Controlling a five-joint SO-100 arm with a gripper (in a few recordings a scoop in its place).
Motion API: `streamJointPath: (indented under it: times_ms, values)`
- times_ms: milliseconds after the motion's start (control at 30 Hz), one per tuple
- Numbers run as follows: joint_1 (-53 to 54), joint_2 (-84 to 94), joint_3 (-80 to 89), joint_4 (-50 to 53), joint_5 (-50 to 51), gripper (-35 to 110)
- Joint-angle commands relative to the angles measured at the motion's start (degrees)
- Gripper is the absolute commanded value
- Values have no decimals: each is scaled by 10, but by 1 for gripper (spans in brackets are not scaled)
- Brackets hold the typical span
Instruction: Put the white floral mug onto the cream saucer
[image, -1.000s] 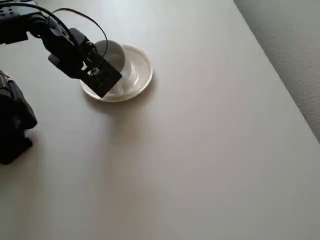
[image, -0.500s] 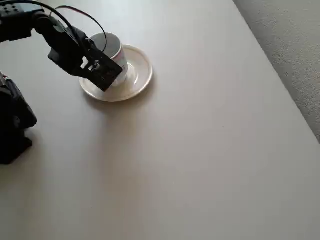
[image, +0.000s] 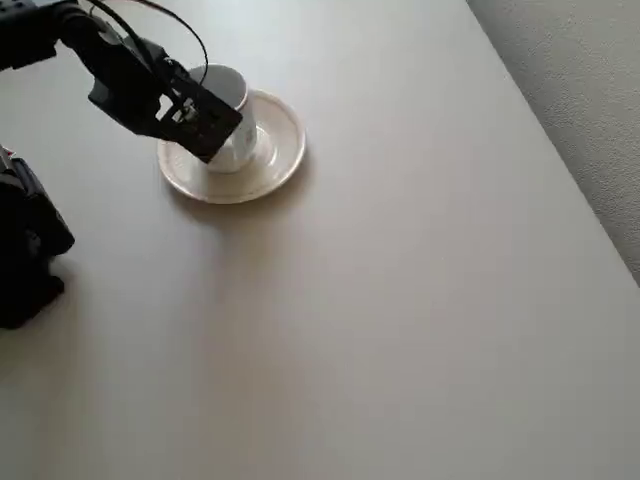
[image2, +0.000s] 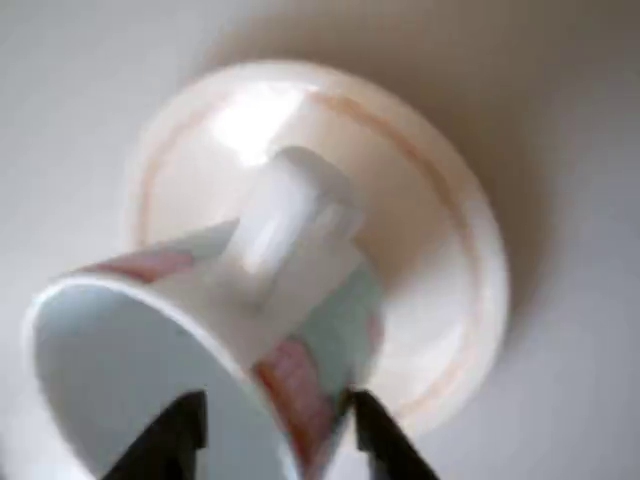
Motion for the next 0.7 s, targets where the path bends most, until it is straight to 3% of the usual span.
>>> streamJointPath:
  times_ms: [0, 200, 333, 500, 667]
  values:
    - [27, 25, -159, 58, -1, 18]
    - [105, 82, -252, 135, -2, 17]
    - [200, 177, -210, 175, 2, 2]
    - [332, 391, 28, 108, -3, -2]
    - [365, 611, 285, 81, -34, -2]
